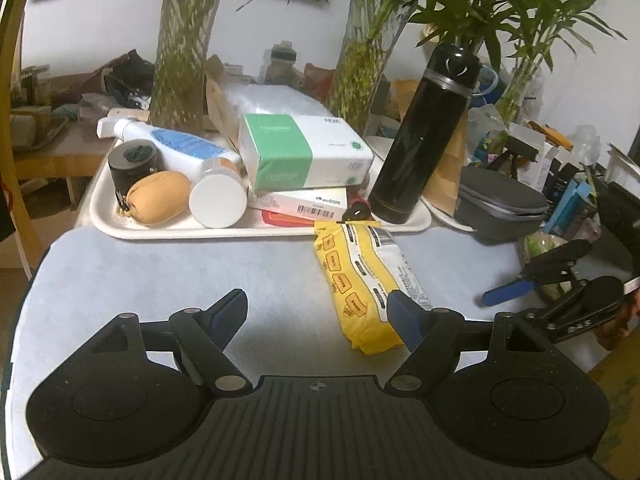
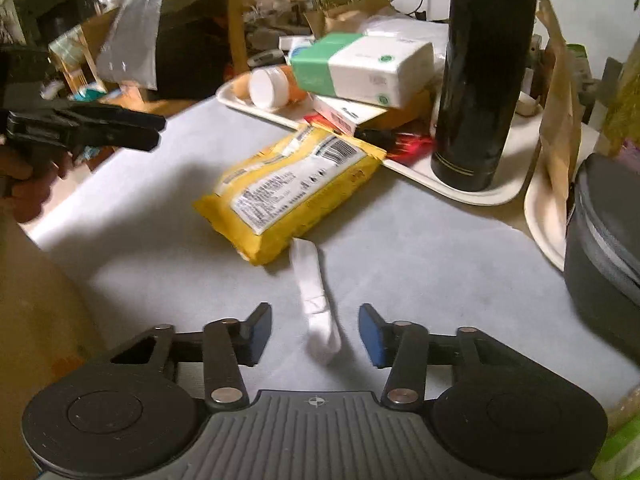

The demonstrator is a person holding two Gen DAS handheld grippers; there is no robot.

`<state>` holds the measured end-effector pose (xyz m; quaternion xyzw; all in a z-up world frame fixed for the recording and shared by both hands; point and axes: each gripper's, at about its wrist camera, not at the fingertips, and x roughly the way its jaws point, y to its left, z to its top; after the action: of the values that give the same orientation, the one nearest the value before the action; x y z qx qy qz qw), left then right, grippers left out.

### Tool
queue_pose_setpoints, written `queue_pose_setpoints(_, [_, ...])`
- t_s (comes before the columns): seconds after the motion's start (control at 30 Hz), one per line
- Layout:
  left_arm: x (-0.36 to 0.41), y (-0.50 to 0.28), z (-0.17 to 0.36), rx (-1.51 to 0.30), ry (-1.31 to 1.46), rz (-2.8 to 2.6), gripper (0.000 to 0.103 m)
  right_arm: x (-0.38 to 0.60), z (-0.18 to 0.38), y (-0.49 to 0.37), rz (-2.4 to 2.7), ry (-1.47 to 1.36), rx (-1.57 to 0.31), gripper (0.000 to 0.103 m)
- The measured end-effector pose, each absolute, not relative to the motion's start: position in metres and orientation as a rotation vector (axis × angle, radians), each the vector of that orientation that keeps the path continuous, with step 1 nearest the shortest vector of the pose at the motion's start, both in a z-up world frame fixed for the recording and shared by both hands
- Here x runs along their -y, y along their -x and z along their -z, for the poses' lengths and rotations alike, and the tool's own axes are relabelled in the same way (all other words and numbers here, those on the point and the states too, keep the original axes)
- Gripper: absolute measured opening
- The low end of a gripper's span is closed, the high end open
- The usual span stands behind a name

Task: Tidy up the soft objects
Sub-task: 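Close the right tool on the small white strip, then grasp the yellow wet-wipes packet with the left tool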

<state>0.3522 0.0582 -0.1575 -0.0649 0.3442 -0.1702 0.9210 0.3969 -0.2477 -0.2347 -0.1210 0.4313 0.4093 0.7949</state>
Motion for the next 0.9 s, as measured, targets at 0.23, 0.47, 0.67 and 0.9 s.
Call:
queue_pose_setpoints(0.23, [-0.059,-0.353,0.157,-0.714,0.144,0.347,0.077,0.243,0.247,-0.398,-0.894,0.321,-0.931,0.038])
queue_pose_setpoints(0.47, [-0.054,-0.355,0.148,-0.74,0.107,0.341,0.077,0.244,0.244,-0.388,-0.855,0.416,-0.909,0.008])
queue_pose_setpoints(0.67, [-0.042,-0.367,0.13,-0.785,0.026,0.345,0.077,0.266,0.212,-0.385,-0.771,0.349,-0.848,0.003])
queue_pose_setpoints(0.9, [-0.022,-0.389,0.11,-0.88,-0.054,0.332,0.077,0.282,0.175,-0.372,-0.672,0.31,-0.781,0.003])
